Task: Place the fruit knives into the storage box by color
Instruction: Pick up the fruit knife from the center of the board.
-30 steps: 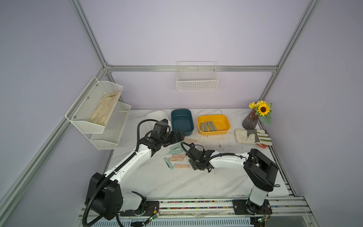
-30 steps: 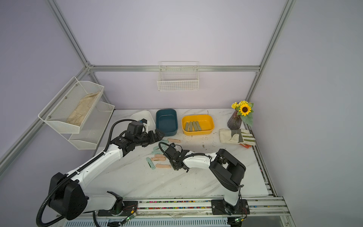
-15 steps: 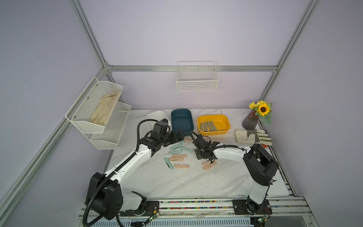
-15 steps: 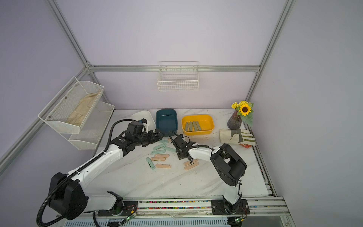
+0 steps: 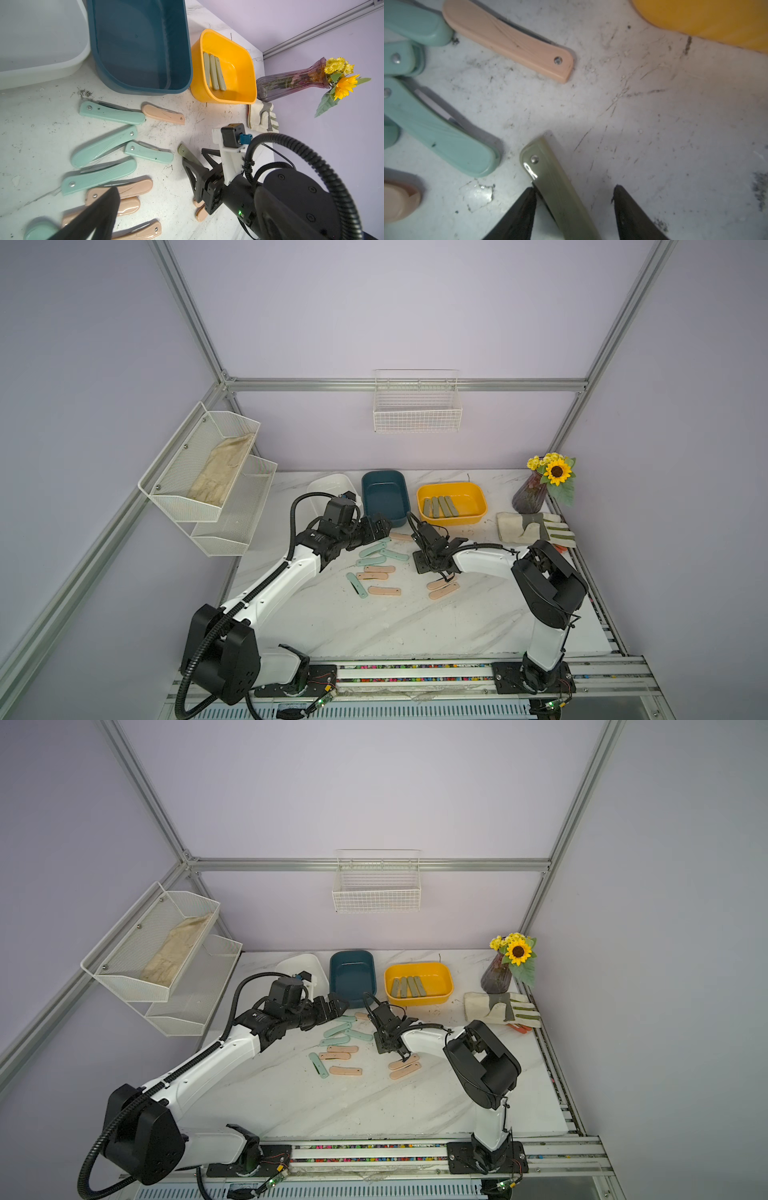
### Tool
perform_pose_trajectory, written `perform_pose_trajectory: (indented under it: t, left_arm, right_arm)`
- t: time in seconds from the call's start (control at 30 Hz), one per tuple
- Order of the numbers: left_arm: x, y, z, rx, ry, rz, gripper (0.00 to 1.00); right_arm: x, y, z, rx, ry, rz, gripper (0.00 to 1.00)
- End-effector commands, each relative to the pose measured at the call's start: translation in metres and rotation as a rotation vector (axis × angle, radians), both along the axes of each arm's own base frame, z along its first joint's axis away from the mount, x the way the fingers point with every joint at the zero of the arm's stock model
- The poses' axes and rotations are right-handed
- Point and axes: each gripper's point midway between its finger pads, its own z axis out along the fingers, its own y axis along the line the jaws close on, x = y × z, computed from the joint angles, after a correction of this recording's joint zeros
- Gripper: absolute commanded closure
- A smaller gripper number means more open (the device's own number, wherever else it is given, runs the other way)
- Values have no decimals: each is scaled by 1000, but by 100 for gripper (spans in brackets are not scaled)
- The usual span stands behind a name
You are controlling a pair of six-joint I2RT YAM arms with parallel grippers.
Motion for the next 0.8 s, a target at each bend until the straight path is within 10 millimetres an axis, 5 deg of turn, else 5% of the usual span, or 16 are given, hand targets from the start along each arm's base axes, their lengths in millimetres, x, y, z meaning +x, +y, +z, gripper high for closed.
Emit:
perform_pose_trajectory:
  t: [0.0,0.33,0.77]
  left_arm:
    - [-3,0,-5,-14,3,-5,0]
    - [-2,-1,-5,-17,4,-5,0]
    - [-1,-4,-5,-28,3,-14,0]
  right_arm:
    - [-1,-11,-17,-37,50,-22,48]
    - [-2,-15,-14,8,77,-43,54]
    - [-31,-13,-18,-1,131,-14,55]
